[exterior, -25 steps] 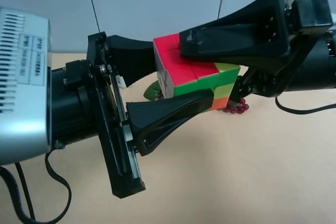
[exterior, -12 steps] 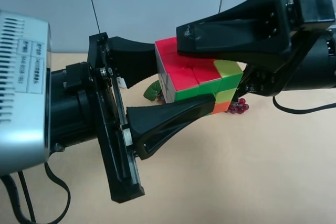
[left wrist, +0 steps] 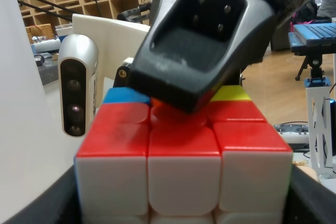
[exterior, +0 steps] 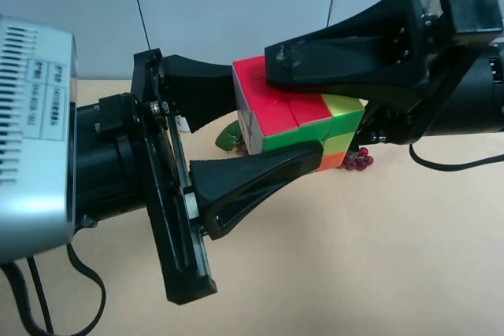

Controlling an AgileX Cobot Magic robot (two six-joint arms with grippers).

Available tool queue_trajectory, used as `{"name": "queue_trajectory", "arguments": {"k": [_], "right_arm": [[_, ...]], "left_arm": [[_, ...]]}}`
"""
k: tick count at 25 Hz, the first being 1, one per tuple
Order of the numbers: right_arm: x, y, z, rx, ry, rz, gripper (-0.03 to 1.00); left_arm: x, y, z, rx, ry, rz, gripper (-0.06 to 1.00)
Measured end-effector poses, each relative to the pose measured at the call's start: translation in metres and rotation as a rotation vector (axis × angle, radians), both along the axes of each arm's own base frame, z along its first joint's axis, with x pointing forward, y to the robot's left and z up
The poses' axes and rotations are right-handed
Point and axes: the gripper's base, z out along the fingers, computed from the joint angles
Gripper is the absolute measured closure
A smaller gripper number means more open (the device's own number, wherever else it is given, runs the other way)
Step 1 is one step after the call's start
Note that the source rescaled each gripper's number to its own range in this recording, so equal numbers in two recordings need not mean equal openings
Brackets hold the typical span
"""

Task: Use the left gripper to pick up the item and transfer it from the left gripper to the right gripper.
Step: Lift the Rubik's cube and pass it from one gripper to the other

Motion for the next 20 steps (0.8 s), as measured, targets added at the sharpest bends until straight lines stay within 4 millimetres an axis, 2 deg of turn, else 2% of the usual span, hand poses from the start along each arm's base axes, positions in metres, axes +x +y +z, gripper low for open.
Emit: {"name": "queue_trajectory", "arguments": {"k": [3,20], "right_arm": [[-0.0006,0.0001,0.0009,0.01,0.009,0.006,0.82],[-0.0012,0.0002,0.0007,0.011,0.042,0.009,0.85]], "left_arm": [[0.0002,-0.0001,-0.0007,0.007,0.002,0.002,0.94],[-0.0003,-0.0001,-0.0011,0.013,-0.008,-0.001,0.94]]}}
